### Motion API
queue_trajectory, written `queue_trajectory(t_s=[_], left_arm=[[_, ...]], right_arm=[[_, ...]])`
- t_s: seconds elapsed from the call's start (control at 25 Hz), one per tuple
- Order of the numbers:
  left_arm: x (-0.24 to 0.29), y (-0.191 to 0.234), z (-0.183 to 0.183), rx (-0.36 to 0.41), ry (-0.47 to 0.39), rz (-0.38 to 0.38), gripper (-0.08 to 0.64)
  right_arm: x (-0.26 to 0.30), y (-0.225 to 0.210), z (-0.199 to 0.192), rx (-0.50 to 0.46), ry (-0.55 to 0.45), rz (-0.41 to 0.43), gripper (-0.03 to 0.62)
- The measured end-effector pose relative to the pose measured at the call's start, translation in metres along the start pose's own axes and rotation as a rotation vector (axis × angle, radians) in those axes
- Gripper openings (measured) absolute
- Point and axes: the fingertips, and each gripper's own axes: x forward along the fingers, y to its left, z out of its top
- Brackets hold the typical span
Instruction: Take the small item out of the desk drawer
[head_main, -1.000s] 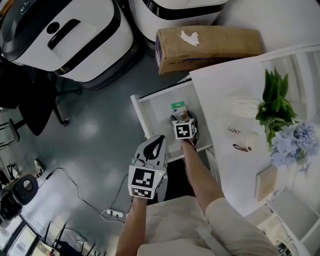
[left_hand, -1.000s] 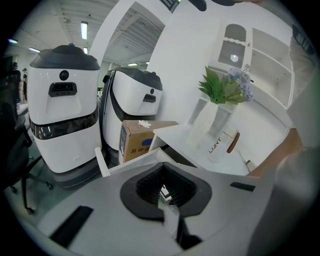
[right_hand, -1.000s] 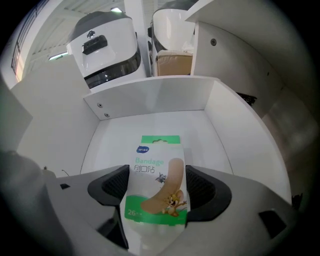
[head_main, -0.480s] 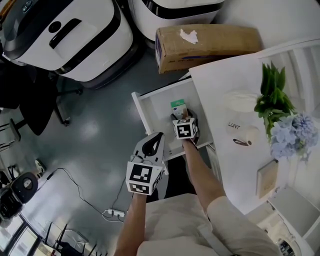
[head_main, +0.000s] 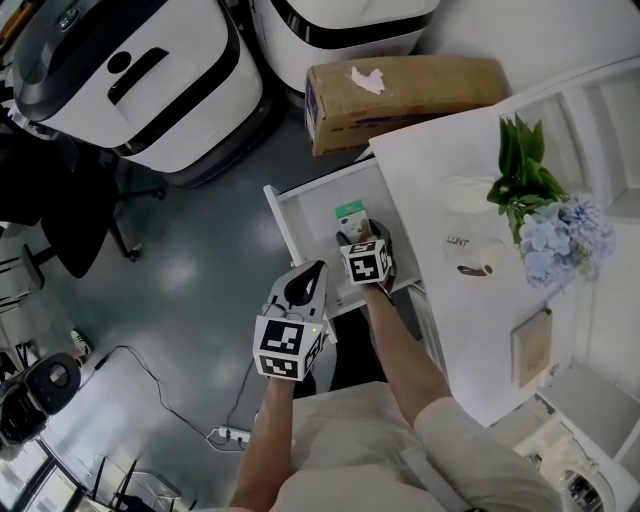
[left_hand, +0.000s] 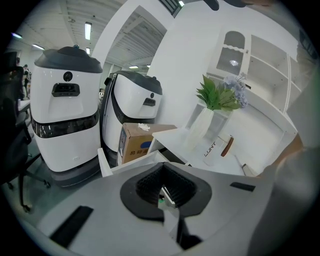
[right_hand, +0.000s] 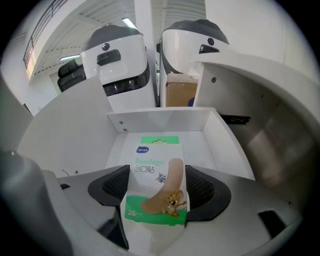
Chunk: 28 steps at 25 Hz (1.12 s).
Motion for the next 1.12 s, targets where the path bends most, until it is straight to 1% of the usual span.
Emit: queue_trajectory(t_s=[0.12, 0.28, 0.36, 0.52, 0.6, 1.12], left_arm=[[-0.003, -0.005, 0.004, 0.004, -0.007, -0.015, 0.017], [-0.006, -0.01, 0.004, 0.014, -0.004, -0.028, 0.017], [-0.006, -0.009, 0.004, 0.011, -0.006, -0.025, 0.017], [-0.01, -0.004, 0.004, -0.026, -0.012, -0.003, 0.017], [-0.012, -0.002, 0.003, -0.028, -0.009, 0.002, 0.017], [-0.024, -0.012, 0.012, 0.025, -0.013, -0.022, 0.017]], right_arm=[[-0.014, 0.007, 0.002, -0.007, -0.018, 0.001, 0.365], [-0.032, 0.013, 0.0, 0.015, -0.033, 0.001, 0.365], [-0.041, 0.014, -0.001, 0.024, -0.042, -0.002, 0.365], [-0.063, 0.013, 0.001, 0.045, -0.072, -0.013, 0.365], [-0.073, 0.015, 0.002, 0.056, -0.091, -0.016, 0.365], [-0.141, 0.021, 0.011, 0.118, -0.212, -0.048, 0.365]])
